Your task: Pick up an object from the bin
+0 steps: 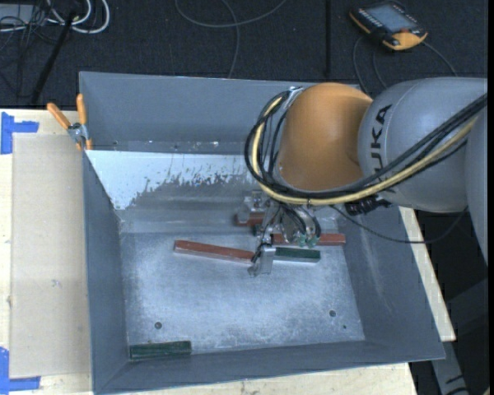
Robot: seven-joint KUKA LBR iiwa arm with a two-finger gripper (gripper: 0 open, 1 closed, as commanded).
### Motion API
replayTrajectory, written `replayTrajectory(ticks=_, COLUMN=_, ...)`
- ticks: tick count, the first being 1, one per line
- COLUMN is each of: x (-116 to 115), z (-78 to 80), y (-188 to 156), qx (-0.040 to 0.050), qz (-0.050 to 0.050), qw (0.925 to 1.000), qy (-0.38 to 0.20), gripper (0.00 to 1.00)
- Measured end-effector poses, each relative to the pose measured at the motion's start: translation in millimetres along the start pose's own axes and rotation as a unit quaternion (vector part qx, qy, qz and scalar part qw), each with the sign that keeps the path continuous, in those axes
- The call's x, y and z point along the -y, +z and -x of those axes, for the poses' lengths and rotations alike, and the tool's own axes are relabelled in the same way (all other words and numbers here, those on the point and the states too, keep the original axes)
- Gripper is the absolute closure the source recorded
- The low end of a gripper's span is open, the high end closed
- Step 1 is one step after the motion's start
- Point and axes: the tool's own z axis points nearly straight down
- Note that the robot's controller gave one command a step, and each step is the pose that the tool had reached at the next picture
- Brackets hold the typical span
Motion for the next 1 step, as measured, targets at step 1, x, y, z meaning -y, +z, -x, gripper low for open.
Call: replayTrajectory(ticks=1, x=9.9, z=18.5, y=33.1, qx=-0.0003, qz=0.0, qw=0.9994, qy=0.033, gripper=0.0)
